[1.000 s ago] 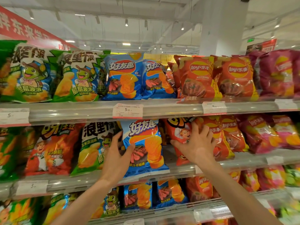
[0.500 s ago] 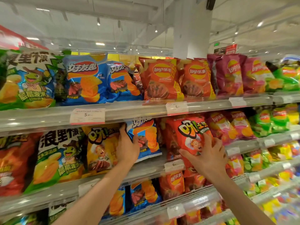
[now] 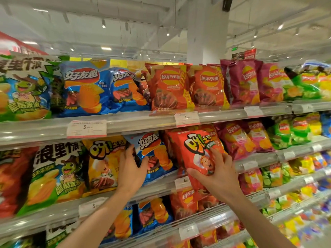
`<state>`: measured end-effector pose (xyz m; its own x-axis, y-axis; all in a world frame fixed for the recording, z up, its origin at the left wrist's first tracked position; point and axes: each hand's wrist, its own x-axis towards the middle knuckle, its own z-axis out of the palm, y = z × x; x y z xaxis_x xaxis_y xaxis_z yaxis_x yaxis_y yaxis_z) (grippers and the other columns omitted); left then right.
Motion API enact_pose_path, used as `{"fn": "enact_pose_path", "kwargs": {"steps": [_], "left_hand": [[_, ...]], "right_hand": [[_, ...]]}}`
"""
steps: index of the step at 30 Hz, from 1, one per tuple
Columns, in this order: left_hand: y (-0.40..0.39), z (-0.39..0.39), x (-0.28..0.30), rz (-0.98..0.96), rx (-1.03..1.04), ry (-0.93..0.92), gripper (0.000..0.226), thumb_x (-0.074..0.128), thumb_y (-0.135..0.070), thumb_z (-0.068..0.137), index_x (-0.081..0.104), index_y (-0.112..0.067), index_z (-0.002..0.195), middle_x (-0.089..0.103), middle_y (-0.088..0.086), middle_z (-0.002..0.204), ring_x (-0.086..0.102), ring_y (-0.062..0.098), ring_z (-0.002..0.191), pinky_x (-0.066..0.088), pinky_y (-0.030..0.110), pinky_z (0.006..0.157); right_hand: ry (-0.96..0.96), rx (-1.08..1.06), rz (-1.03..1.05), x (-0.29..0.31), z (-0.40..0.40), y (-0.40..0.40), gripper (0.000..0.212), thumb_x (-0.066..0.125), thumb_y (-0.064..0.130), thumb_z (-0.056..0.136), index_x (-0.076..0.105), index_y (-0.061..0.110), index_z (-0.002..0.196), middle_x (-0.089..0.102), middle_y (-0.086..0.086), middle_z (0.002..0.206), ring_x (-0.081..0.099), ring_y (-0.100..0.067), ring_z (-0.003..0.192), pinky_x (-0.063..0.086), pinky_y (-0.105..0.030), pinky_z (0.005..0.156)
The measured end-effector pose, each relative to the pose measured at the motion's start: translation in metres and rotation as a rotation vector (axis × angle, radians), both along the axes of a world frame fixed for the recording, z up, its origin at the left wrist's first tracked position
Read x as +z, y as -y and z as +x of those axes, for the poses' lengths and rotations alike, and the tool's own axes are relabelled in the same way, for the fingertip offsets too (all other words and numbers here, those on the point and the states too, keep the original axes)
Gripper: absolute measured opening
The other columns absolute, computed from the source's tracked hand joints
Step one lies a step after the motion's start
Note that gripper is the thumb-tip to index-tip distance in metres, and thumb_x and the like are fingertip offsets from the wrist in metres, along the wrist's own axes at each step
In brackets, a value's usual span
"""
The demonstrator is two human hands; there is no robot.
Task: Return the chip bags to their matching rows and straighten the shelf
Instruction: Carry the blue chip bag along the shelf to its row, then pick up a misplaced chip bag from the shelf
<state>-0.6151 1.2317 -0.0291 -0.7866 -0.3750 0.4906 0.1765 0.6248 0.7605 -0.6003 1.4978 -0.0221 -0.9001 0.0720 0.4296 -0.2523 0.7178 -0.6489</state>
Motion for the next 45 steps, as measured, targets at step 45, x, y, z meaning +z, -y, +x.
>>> {"fn": "enact_pose_path", "kwargs": {"steps": [45], "left_hand": [[0.459,0.517,-0.022,0.544,0.318,-0.038,0.051,0.072,-0.046,0.086,0.049,-0.038,0.131,0.069,0.002,0.110,0.074,0.011,0.087,0.062,0.037,0.071]], "right_hand": [[0.202,1.258,-0.127,-0.033,0.321,0.601,0.038,0.059,0.054,0.091,0.043,0.059,0.124,0.056,0.023,0.122,0.056,0.007,0.108,0.053,-0.027,0.089]]}}
